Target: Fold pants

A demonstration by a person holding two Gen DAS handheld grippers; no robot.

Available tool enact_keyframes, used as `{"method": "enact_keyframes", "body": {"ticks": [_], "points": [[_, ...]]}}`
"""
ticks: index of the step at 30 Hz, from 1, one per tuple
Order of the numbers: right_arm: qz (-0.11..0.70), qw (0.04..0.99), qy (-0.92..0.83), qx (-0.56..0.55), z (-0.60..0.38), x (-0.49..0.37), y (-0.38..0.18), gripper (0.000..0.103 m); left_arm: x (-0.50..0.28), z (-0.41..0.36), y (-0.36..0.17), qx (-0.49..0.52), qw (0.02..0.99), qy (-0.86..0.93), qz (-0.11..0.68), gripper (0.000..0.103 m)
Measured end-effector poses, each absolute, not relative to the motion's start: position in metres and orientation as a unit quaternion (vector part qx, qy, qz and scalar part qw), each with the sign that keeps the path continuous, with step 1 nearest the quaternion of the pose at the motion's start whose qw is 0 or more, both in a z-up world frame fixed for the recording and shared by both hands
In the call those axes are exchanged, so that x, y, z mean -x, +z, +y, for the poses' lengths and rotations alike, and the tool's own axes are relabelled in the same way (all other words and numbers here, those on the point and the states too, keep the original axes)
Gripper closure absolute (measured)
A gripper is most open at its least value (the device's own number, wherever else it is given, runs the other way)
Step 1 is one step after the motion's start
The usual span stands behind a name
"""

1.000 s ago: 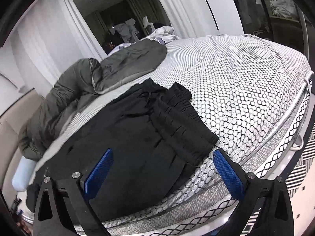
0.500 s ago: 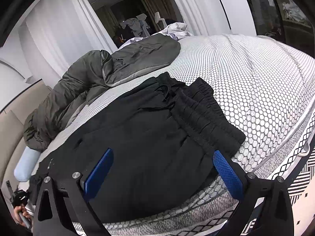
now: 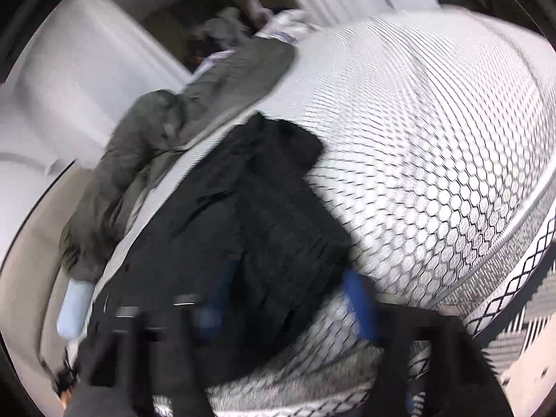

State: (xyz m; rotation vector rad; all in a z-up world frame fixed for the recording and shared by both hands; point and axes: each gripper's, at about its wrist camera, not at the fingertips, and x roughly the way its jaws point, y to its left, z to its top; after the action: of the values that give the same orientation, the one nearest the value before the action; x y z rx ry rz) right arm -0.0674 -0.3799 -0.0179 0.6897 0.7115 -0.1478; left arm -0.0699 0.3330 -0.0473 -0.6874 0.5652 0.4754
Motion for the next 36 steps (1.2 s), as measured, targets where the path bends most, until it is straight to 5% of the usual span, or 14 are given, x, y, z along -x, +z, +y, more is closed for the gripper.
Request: {"method": "enact_keyframes", "body": {"ticks": [1, 3, 9, 11, 12, 14, 16, 18, 22, 36], "points": [[0.338, 0.875, -0.068, -0.340, -0.383, 0.068, -0.019, 0.078, 0.071, 0.333, -0.047, 0.330, 0.876, 0.226, 0.271, 0.102], [0.315, 0.888, -0.071, -0.327, -0.381, 0.086, -0.011, 0.090, 0.075, 0.332, -0.047, 0.325, 0.877, 0.226, 0.271, 0.102], [0.339, 0.885, -0.104, -0.302, -0.380, 0.102, -0.027, 0.090, 0.073, 0.330, -0.064, 0.322, 0.867, 0.235, 0.298, 0.101], [0.334, 0.890, -0.114, -0.289, -0.376, 0.101, -0.016, 0.078, 0.077, 0.328, -0.058, 0.319, 0.868, 0.238, 0.297, 0.098], [0.330, 0.893, -0.126, -0.279, -0.375, 0.101, -0.008, 0.057, 0.080, 0.329, -0.054, 0.322, 0.868, 0.237, 0.295, 0.095], [0.305, 0.902, -0.180, -0.246, -0.371, 0.108, 0.009, 0.038, 0.088, 0.330, -0.041, 0.331, 0.866, 0.243, 0.284, 0.079], [0.272, 0.918, -0.205, -0.204, -0.363, 0.109, 0.032, 0.023, 0.096, 0.330, -0.023, 0.319, 0.879, 0.261, 0.241, 0.043], [0.266, 0.928, -0.184, -0.187, -0.357, 0.098, 0.048, 0.012, 0.095, 0.327, -0.003, 0.303, 0.887, 0.268, 0.222, 0.023], [0.291, 0.936, -0.109, -0.165, -0.344, 0.054, 0.068, 0.008, 0.057, 0.320, 0.032, 0.244, 0.912, 0.231, 0.234, 0.000], [0.420, 0.896, -0.049, -0.134, -0.365, -0.144, 0.049, 0.007, -0.169, 0.351, 0.014, 0.132, 0.895, 0.150, 0.400, 0.001]]}}
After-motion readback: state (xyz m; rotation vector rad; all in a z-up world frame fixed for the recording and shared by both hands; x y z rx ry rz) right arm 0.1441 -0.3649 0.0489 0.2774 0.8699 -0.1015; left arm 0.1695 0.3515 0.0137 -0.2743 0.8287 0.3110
